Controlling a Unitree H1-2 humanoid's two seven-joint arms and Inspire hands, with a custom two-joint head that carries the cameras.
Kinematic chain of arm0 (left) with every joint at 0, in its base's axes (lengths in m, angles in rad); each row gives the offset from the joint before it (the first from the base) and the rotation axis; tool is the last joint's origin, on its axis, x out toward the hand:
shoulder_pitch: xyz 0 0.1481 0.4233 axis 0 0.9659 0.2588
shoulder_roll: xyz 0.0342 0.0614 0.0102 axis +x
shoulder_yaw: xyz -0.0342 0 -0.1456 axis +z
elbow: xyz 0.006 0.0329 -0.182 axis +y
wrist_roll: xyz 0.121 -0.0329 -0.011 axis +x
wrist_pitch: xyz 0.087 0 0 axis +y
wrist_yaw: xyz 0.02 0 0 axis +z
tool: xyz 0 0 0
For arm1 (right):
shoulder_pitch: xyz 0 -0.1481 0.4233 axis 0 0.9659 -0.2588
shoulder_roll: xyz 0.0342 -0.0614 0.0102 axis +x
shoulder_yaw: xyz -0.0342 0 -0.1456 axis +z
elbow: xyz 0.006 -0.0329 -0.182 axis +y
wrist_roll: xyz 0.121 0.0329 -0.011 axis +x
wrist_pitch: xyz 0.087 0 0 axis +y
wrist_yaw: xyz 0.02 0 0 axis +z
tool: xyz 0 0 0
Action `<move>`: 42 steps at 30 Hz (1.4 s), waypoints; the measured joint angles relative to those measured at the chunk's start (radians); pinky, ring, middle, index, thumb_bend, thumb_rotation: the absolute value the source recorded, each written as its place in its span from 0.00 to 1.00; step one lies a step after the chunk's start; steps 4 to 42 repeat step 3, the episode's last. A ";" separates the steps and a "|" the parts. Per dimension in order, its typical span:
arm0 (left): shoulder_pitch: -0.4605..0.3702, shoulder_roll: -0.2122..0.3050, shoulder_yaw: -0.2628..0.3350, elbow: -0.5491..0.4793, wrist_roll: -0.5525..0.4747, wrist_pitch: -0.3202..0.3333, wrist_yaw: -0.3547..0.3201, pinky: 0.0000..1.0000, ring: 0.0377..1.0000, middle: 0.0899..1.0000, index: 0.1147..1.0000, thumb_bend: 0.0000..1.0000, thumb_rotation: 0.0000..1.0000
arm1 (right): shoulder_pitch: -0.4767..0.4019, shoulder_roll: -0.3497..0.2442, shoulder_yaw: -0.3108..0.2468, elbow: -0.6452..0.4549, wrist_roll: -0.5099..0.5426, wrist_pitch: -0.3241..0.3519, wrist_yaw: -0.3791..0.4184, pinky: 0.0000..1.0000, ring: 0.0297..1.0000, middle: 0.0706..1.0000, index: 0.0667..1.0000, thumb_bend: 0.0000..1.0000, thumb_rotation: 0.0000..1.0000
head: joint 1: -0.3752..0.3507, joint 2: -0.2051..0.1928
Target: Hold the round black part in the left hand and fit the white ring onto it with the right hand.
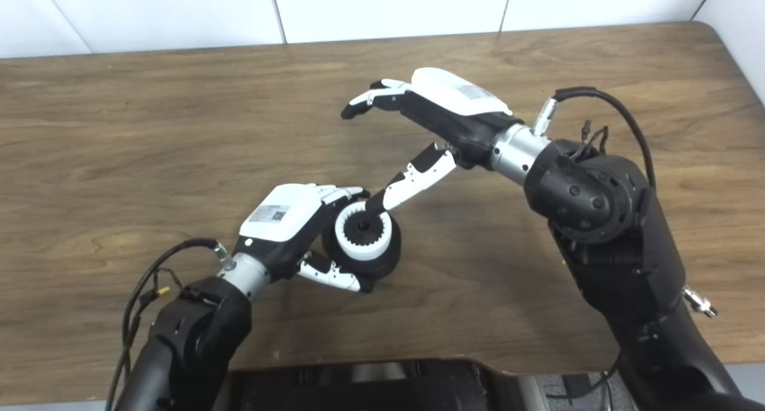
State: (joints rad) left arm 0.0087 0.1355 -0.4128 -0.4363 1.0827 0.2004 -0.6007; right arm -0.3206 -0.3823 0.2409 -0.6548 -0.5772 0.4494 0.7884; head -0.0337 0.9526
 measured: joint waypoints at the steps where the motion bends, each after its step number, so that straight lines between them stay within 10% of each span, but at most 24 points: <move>1: -0.004 0.000 0.004 -0.001 0.000 0.004 -0.012 0.95 0.93 0.89 0.90 1.00 0.45 | 0.000 -0.001 0.000 0.000 0.002 0.001 0.000 0.89 0.95 0.84 0.81 1.00 0.50 | 0.002 -0.002; 42: -0.013 0.001 0.012 -0.012 0.005 0.021 -0.049 0.95 0.94 0.91 0.91 1.00 0.45 | 0.000 -0.003 -0.001 0.000 0.003 0.009 0.000 0.89 0.96 0.84 0.81 1.00 0.49 | 0.003 -0.003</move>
